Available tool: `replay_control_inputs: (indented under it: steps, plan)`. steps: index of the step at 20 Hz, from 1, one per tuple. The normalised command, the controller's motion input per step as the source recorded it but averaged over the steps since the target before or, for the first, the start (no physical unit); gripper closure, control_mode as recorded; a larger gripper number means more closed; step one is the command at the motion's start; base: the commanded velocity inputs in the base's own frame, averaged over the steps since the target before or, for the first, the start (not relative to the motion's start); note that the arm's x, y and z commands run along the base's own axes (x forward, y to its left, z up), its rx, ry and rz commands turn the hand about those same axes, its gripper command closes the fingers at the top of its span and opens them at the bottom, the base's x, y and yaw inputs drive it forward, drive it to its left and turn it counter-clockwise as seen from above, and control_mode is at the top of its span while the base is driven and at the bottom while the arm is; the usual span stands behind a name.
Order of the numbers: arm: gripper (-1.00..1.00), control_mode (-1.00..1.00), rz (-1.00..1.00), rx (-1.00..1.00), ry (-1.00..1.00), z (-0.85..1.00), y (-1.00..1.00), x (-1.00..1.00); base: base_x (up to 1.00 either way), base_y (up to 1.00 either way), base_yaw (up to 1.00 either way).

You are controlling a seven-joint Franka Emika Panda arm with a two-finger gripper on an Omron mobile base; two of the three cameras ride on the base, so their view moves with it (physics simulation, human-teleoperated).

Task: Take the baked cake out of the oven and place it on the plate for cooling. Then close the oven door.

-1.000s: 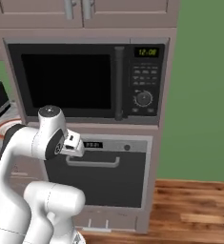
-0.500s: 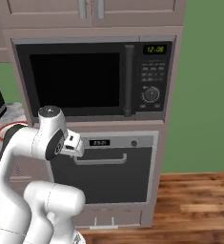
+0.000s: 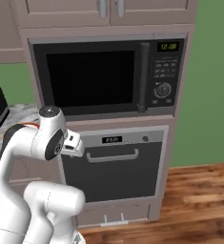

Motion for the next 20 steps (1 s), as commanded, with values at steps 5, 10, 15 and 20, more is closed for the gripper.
replay_control_inputs:
  steps: [5, 10, 15, 20]
  plan:
    - [-1.00, 1.00, 0.00, 0.00, 0.00, 0.00, 0.00, 0.00, 0.00, 0.41, -0.20]
    - [-1.00, 1.00, 0.00, 0.00, 0.00, 0.00, 0.00, 0.00, 0.00, 0.39, -0.20]
    - [-1.00, 1.00, 0.00, 0.00, 0.00, 0.00, 0.00, 0.00, 0.00, 0.38, -0.18]
    - [-1.00, 1.00, 0.00, 0.00, 0.00, 0.00, 0.00, 0.00, 0.08, 0.46, -0.16]
